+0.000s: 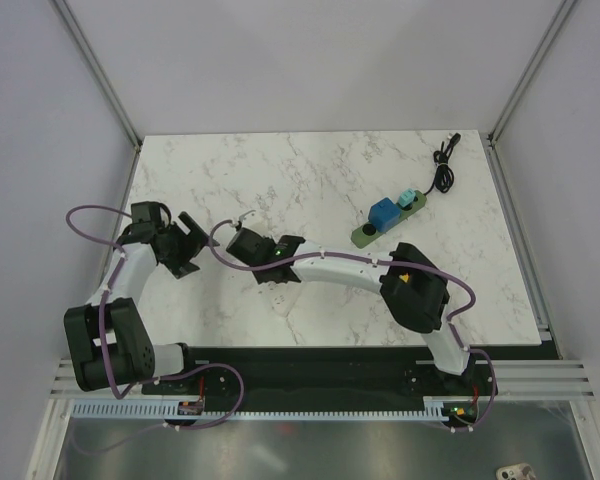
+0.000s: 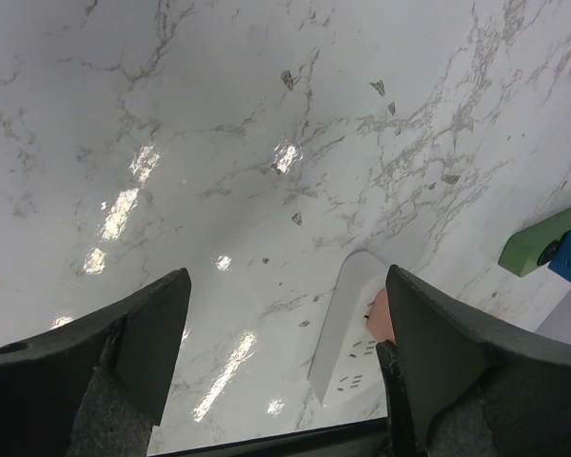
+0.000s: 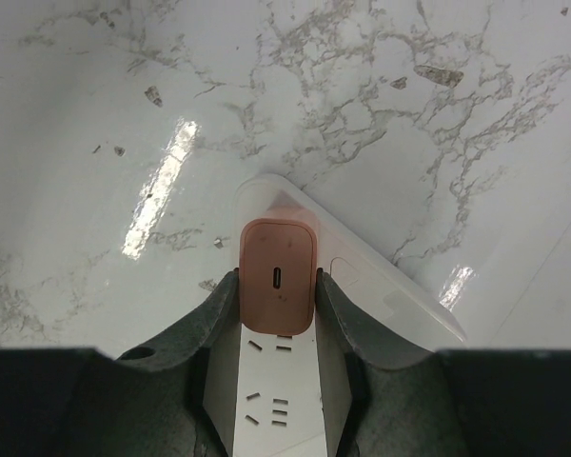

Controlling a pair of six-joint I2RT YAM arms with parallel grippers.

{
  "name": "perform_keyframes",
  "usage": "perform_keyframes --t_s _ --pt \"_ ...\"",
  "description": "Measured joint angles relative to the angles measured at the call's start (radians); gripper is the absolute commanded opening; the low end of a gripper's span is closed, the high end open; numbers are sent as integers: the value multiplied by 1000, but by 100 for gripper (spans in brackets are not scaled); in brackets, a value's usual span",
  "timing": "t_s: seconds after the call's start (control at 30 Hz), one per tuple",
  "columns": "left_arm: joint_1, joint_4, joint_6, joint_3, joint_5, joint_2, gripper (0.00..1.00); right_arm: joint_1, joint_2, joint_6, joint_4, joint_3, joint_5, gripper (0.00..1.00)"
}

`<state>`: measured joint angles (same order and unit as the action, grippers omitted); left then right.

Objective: Insert the plug

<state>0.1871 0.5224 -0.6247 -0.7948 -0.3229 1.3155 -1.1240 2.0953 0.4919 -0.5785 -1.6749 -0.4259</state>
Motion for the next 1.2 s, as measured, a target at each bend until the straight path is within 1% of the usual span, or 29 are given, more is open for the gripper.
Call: perform_keyframes --t_s 0.1,0.2,0.23,0.3,0.33,0.4,0.43,0.5,0.53,0.57,0.6,0.63,0.73,0.8,0.9,1.07,1.2 --pt "1 -1 0 0 -11 -9 91 32 -2 -13 -1 1 -1 9" --pt "2 -2 2 0 -38 -13 91 73 -2 -29 -2 -1 -4 13" --pt "2 -5 5 0 -59 -14 91 90 -2 -37 -7 -4 -5 19" --pt "2 -24 19 4 -116 -20 91 111 -2 -48 -20 -10 -10 26" --pt "2 -41 24 12 -141 -29 91 121 -2 -55 -31 -14 -11 33" --pt "2 -77 33 39 -207 -64 91 135 0 -67 -57 -26 -15 41" --pt "2 -95 38 53 -237 -87 91 141 2 -72 -74 -35 -15 51" --pt "2 -126 43 77 -290 -130 92 146 4 -84 -100 -50 -13 57" --pt "2 -142 44 86 -313 -148 94 146 4 -90 -111 -64 -9 65" --pt "1 -156 45 92 -331 -159 96 146 4 -93 -117 -76 -4 70" --pt "1 -182 44 100 -360 -170 100 146 4 -98 -120 -92 3 84" --pt "1 -196 44 105 -374 -172 100 146 3 -97 -119 -103 9 89" --pt "0 -257 42 133 -434 -167 100 146 -13 -103 -120 -114 25 94" --pt "0 -276 41 148 -463 -163 100 145 -31 -97 -123 -111 32 94" --pt "-2 -299 39 162 -495 -164 100 145 -101 -72 -126 -58 37 94" --pt "-26 -344 37 164 -539 -165 98 169 -318 -2 -159 93 55 95" --pt "-42 -368 34 164 -566 -166 96 261 -539 68 -177 270 65 97"
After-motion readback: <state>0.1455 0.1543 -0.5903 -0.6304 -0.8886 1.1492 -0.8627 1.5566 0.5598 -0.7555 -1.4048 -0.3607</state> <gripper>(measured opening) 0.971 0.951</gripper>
